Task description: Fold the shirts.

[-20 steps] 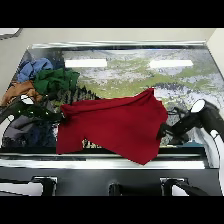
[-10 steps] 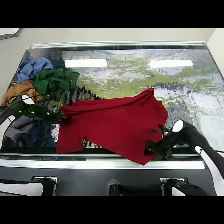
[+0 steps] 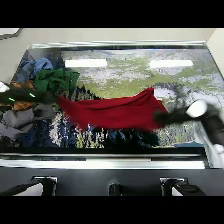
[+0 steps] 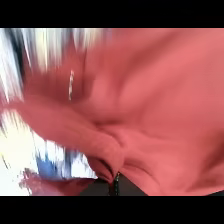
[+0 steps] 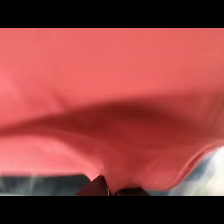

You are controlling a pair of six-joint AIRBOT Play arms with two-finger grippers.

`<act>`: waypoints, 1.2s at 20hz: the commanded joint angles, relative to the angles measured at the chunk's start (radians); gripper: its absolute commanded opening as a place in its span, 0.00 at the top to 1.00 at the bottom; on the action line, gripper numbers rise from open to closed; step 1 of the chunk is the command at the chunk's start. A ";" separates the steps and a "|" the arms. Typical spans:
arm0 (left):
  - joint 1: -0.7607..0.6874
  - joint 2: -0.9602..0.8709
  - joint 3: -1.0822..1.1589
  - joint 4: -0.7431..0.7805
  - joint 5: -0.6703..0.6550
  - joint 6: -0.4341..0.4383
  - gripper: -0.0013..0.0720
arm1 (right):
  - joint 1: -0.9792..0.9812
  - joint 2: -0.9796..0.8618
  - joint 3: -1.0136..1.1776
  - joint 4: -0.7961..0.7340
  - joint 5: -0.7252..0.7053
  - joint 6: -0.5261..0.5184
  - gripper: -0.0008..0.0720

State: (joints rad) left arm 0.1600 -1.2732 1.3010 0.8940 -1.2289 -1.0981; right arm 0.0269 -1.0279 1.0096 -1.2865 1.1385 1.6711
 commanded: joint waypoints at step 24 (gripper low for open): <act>0.019 -0.021 0.140 0.173 0.112 -0.312 0.94 | 0.001 -0.443 0.692 -0.265 0.206 0.042 0.93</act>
State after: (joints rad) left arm 0.2001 -1.0916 1.5318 1.0550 -1.0866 -1.4235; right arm 0.0280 -1.2533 1.7309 -1.6413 1.4033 1.7119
